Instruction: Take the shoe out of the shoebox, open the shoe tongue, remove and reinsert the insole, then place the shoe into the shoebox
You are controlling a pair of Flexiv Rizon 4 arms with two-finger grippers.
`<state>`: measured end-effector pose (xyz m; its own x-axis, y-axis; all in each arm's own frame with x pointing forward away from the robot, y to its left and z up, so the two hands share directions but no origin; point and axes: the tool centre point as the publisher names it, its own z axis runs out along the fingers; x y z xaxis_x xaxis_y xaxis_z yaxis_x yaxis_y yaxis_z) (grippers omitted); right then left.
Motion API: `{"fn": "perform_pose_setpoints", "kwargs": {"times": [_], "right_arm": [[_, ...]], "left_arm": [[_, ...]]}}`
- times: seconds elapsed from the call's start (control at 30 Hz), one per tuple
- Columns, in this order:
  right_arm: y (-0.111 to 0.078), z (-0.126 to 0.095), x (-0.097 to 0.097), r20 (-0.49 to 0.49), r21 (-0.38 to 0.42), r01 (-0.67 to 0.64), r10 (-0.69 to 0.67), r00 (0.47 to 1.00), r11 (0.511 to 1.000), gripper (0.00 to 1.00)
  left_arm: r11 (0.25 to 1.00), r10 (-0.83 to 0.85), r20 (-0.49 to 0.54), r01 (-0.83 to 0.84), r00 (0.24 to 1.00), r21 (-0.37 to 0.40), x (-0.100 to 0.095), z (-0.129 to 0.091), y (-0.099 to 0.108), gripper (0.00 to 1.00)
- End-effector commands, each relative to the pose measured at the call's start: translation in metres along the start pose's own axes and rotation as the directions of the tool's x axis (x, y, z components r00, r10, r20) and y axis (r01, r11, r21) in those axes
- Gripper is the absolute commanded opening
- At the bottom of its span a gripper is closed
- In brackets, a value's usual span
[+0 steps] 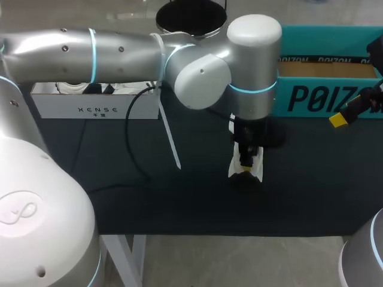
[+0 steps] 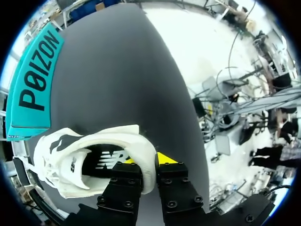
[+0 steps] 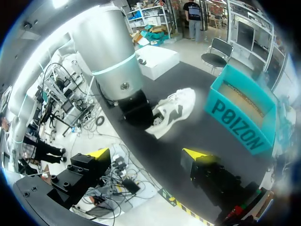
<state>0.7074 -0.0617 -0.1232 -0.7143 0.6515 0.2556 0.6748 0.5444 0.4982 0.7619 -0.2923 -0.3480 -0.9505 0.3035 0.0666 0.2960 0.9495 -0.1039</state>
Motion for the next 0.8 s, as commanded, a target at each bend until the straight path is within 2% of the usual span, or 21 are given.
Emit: {"fn": "perform_pose_setpoints", "kwargs": {"times": [0.03,0.1,0.13,0.2,0.3,0.37,0.43,0.47,0.53,0.57,0.67,0.8], "right_arm": [[0.002,0.001,-0.001,-0.002,0.005,0.000,0.000,1.000,1.000,1.00],[0.002,0.001,-0.001,-0.002,0.005,0.000,0.000,1.000,1.000,1.00],[0.002,0.001,-0.001,-0.002,0.005,0.000,0.000,1.000,1.000,1.00],[0.002,0.001,-0.001,-0.002,0.005,0.000,0.000,1.000,1.000,1.00],[0.002,0.001,-0.001,-0.002,0.005,0.000,0.000,1.000,1.000,1.00],[0.002,0.001,-0.001,-0.002,0.005,0.000,0.000,1.000,1.000,1.00],[0.002,0.001,-0.001,-0.002,0.005,0.000,0.000,1.000,1.000,1.00],[0.002,0.001,-0.001,-0.002,0.005,0.000,0.000,1.000,1.000,1.00],[0.002,0.001,-0.001,-0.002,0.005,0.000,0.000,1.000,1.000,1.00],[0.002,0.001,-0.001,-0.002,0.005,0.000,0.000,1.000,1.000,1.00],[0.002,0.001,-0.001,-0.002,0.005,0.000,0.000,1.000,1.000,1.00],[0.002,0.001,-0.001,-0.002,0.005,0.000,0.000,1.000,1.000,1.00]], "left_arm": [[0.998,0.049,0.001,-0.049,0.999,0.025,0.004,-0.028,0.029,0.00],[0.997,0.077,-0.011,-0.077,0.997,0.013,0.003,-0.036,0.040,0.00],[0.995,0.080,-0.029,-0.078,0.996,0.059,0.001,-0.043,0.050,0.00],[0.993,0.112,-0.021,-0.112,0.993,0.028,-0.003,-0.053,0.066,0.00],[0.989,0.136,-0.035,-0.134,0.990,0.067,-0.007,-0.070,0.094,0.00],[0.993,0.113,-0.016,-0.113,0.993,0.026,-0.012,-0.079,0.117,0.00],[0.995,0.091,-0.020,-0.090,0.996,0.039,-0.016,-0.087,0.140,0.00],[0.997,0.072,-0.012,-0.072,0.997,0.017,-0.017,-0.091,0.151,0.00],[0.998,0.051,-0.012,-0.051,0.999,0.031,-0.019,-0.098,0.170,0.00],[0.999,0.033,-0.008,-0.033,0.999,0.014,-0.020,-0.100,0.179,0.00],[0.999,0.011,-0.027,-0.010,1.000,0.037,-0.022,-0.102,0.195,0.00],[0.999,0.011,-0.027,-0.010,1.000,0.037,-0.022,-0.102,0.195,0.00]]}}
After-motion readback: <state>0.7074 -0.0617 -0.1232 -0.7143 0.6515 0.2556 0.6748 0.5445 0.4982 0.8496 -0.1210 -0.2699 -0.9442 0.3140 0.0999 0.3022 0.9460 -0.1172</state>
